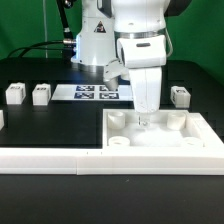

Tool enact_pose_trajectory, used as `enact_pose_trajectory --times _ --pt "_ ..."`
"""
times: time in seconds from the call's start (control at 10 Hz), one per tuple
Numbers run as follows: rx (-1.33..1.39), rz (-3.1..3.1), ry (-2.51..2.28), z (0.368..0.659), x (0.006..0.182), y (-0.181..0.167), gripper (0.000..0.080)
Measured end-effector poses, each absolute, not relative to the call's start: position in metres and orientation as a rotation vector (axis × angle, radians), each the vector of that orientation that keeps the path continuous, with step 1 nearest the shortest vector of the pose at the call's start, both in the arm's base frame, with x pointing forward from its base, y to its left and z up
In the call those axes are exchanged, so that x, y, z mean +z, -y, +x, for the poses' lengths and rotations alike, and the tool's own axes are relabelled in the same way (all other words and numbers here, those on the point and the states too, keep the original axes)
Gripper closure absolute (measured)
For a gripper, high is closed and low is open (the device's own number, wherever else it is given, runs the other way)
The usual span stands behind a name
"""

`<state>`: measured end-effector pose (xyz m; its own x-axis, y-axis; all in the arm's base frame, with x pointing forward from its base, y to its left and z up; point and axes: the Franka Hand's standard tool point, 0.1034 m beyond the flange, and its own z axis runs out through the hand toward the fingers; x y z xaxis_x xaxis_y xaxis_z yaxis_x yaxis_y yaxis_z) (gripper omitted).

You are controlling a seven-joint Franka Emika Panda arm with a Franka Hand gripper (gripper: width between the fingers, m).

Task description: Assemble square table

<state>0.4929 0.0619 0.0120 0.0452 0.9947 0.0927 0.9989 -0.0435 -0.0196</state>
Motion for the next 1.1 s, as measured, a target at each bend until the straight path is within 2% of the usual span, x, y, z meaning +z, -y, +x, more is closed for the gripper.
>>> enact_pose_trajectory --times 0.4,0.7,0.9,1.1 --pt "-0.082 -2.216 2.114 0.493 0.012 -0.061 0.0151" --pt "-0.078 -2.421 1.925 0.472 0.046 -0.072 0.0151" --pt "-0.045 -2.621 1.662 0.455 0.071 -0.097 0.0151" --pt "-0.042 -2.83 1.27 0.444 0.076 -0.136 0.0151"
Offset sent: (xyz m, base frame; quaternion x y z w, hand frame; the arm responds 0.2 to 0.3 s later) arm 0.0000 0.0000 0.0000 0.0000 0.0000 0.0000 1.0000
